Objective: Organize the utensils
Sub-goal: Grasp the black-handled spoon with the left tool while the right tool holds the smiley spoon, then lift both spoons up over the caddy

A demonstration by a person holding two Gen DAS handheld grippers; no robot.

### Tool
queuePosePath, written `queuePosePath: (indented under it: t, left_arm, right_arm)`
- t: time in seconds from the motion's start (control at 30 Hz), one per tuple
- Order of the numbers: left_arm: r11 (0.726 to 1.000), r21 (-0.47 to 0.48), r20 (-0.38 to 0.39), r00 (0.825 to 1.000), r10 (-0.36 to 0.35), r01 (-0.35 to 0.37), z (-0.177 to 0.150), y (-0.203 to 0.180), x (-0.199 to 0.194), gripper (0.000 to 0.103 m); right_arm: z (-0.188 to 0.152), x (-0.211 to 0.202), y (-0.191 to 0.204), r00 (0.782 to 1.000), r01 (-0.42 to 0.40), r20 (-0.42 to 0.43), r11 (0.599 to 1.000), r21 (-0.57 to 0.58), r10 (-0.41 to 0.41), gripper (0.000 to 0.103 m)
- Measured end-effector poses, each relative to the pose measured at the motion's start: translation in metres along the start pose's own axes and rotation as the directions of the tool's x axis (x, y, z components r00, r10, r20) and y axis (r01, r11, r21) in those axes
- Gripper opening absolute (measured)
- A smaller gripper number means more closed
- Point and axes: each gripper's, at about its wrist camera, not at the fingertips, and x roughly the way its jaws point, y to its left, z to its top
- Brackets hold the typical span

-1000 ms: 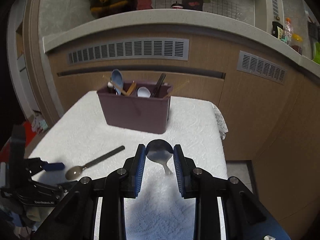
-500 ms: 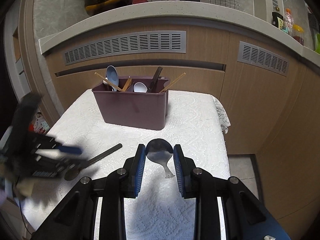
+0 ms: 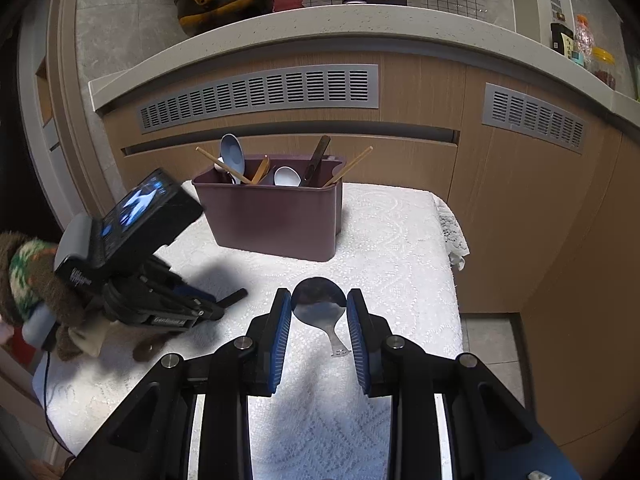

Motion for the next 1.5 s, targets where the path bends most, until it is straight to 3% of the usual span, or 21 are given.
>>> queuePosePath:
  t: [0.1, 0.17, 0.27, 0.3, 0.47, 0.67, 0.83, 0.93, 1.0, 1.13, 1.2, 1.3, 1.5]
  left_arm:
    - [0.998, -0.067, 0.113, 0.994, -0.002, 0.009, -0.021, 0.008, -0.017, 0.013]
    - [0.990, -0.132, 0.202, 0.979, -0.027, 0.054, -0.038, 0.015, -0.034, 0.013]
    - [0.977, -0.184, 0.357, 0.933, -0.035, 0.107, -0.063, 0.015, -0.066, 0.013]
    - [0.975, -0.188, 0.414, 0.910, -0.033, 0.121, -0.071, 0.011, -0.079, 0.013]
    - [0.972, -0.183, 0.548, 0.836, -0.024, 0.147, -0.081, 0.005, -0.121, 0.012]
    - [0.971, -0.183, 0.589, 0.808, -0.017, 0.155, -0.087, 0.008, -0.140, 0.011]
    - [0.972, -0.175, 0.600, 0.799, -0.021, 0.157, -0.089, 0.010, -0.143, 0.010]
    - [0.970, -0.189, 0.588, 0.809, -0.011, 0.151, -0.087, 0.013, -0.142, 0.010]
    - [0.965, -0.225, 0.555, 0.831, 0.012, 0.137, -0.083, 0.021, -0.134, 0.011]
    - [0.951, -0.290, 0.412, 0.911, 0.025, 0.105, -0.073, 0.032, -0.097, 0.017]
    - [0.939, -0.321, 0.329, 0.944, -0.010, 0.121, -0.068, 0.035, -0.071, 0.031]
    - [0.931, -0.345, 0.256, 0.966, -0.031, 0.121, -0.063, 0.034, -0.044, 0.031]
    - [0.961, -0.277, 0.071, 0.997, 0.033, -0.012, -0.015, 0.026, -0.006, 0.031]
  right_arm:
    - [0.001, -0.003, 0.000, 1.000, -0.010, 0.008, 1.000, 0.017, 0.010, 0.026]
    - [0.003, -0.006, 0.001, 1.000, -0.015, 0.010, 1.000, 0.021, 0.015, 0.026]
    - [0.008, -0.012, 0.006, 0.999, -0.026, 0.020, 0.999, 0.020, 0.025, 0.026]
    - [0.010, -0.015, 0.009, 0.999, -0.027, 0.027, 1.000, 0.015, 0.026, 0.026]
    - [0.020, -0.024, 0.020, 0.999, -0.020, 0.046, 1.000, -0.005, 0.020, 0.026]
    - [0.028, -0.032, 0.032, 0.998, -0.021, 0.065, 0.999, -0.030, 0.023, 0.026]
    - [0.031, -0.034, 0.036, 0.997, -0.023, 0.067, 0.999, -0.043, 0.026, 0.026]
    - [0.031, -0.034, 0.038, 0.998, -0.022, 0.064, 0.998, -0.053, 0.025, 0.026]
    - [0.031, -0.034, 0.038, 0.998, -0.019, 0.062, 0.998, -0.055, 0.022, 0.026]
    - [0.029, -0.030, 0.035, 0.999, -0.012, 0.052, 0.998, -0.054, 0.015, 0.026]
    - [0.028, -0.027, 0.032, 0.999, -0.008, 0.049, 0.999, -0.043, 0.010, 0.026]
    - [0.025, -0.025, 0.026, 0.999, -0.010, 0.048, 1.000, -0.030, 0.012, 0.026]
    - [0.020, -0.019, 0.023, 0.999, -0.012, 0.031, 0.999, -0.033, 0.013, 0.026]
